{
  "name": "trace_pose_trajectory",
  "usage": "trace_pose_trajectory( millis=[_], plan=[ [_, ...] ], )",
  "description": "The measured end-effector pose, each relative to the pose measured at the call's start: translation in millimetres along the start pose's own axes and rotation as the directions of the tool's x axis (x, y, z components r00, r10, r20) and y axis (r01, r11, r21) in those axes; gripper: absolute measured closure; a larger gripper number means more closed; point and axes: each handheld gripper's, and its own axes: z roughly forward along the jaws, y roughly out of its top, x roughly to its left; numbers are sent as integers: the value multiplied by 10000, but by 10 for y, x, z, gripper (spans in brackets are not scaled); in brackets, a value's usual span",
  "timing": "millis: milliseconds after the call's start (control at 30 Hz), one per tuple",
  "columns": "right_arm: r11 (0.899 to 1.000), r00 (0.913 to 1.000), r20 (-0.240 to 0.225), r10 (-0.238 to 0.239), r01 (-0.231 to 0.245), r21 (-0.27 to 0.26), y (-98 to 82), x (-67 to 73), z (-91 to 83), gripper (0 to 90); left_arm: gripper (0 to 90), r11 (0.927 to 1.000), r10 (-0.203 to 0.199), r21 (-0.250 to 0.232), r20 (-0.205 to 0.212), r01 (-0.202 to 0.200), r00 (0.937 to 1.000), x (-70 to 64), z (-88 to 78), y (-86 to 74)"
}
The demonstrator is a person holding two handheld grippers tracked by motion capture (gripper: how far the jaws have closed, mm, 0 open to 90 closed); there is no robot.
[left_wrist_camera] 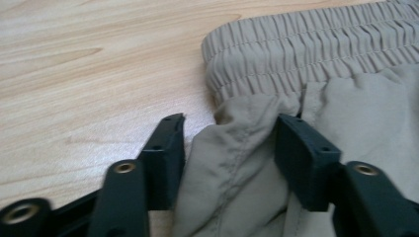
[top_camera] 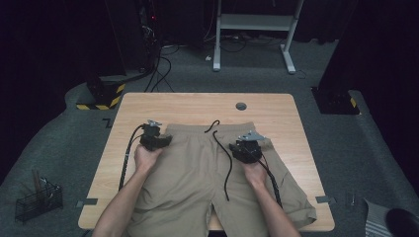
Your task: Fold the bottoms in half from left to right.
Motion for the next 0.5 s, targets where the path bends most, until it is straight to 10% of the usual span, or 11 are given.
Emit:
trace_pose_trajectory(
  millis=[500],
  plan=[
    [9993,9998,-205,8,0,381,-13,45,241,678,821,9994,232,239,176,-236,9996,-19,33,79]
  ],
)
